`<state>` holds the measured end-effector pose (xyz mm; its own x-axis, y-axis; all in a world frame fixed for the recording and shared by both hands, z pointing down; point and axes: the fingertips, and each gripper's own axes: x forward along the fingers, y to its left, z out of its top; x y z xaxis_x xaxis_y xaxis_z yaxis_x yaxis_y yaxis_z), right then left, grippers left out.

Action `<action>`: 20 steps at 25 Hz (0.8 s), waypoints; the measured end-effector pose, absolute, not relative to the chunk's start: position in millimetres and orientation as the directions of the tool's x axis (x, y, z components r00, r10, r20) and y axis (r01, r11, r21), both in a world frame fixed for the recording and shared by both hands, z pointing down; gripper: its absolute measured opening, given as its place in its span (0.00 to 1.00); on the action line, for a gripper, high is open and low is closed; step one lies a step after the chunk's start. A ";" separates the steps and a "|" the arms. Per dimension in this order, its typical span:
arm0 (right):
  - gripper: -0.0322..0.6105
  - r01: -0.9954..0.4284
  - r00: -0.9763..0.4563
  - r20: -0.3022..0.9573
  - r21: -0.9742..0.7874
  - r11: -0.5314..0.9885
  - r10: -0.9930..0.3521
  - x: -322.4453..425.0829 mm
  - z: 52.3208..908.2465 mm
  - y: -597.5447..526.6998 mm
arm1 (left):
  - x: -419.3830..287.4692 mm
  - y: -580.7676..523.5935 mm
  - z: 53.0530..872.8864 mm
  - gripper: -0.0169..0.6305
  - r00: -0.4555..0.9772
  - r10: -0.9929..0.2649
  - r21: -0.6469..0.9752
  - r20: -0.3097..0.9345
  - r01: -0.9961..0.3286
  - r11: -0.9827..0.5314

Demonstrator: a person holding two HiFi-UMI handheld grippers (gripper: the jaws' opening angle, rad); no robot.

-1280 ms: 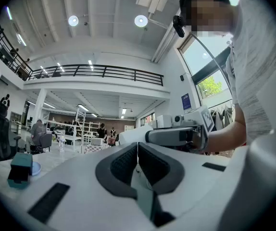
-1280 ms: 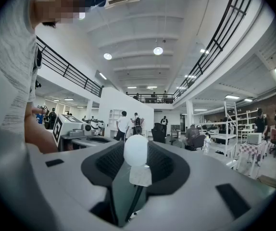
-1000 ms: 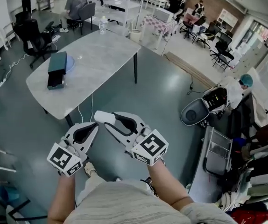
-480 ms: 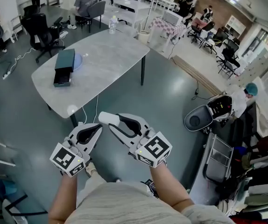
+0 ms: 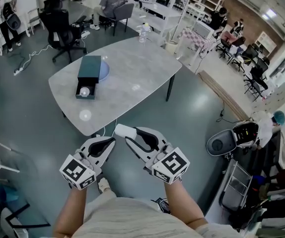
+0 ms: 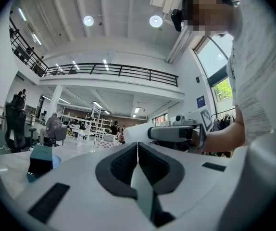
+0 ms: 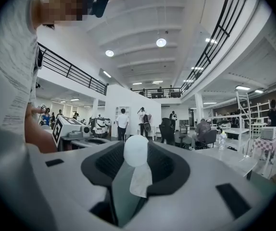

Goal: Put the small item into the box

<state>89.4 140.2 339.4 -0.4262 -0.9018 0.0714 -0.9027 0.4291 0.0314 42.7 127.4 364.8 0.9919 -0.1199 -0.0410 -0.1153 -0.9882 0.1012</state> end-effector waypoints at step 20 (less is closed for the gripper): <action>0.31 -0.858 -0.492 0.197 0.058 0.511 -0.848 51.4 367.7 -52.9 | -3.7 -53.7 381.2 0.06 0.975 -0.222 0.109 -0.024 -0.218 -0.970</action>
